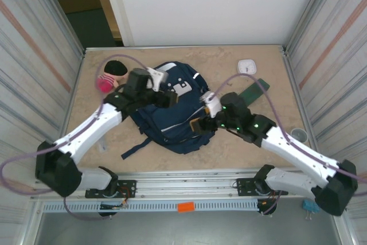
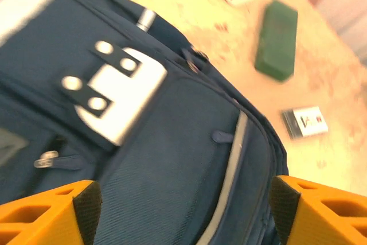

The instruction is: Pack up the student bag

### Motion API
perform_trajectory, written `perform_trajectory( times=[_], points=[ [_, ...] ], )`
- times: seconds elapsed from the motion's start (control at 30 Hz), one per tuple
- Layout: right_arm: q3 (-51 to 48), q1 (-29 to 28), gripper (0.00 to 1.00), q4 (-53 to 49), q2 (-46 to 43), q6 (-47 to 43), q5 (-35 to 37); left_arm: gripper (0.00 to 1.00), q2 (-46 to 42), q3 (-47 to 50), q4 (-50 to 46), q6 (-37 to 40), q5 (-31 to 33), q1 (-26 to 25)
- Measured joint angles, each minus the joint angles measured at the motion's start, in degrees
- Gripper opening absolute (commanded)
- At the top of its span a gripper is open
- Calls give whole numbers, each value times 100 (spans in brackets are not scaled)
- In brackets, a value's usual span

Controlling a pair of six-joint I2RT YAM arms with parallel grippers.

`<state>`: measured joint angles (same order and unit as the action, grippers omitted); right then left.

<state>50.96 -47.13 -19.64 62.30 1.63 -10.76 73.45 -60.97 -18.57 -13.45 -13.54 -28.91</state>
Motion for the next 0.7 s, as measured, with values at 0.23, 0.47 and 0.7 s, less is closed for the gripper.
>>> perform_trajectory(
  times=[0.23, 0.47, 0.7],
  points=[
    [782, -741, 75, -796, 1969, -2562, 31, 78, -671, 1104, -4, -756, -210, 785],
    [909, -841, 74, -1176, 2942, -3722, -107, 78, -1023, 1733, -74, -1193, -297, 968],
    [927, -863, 45, -1084, 3397, -4273, 7, 78, -1073, 1856, 96, -1381, -341, 968]
  ],
)
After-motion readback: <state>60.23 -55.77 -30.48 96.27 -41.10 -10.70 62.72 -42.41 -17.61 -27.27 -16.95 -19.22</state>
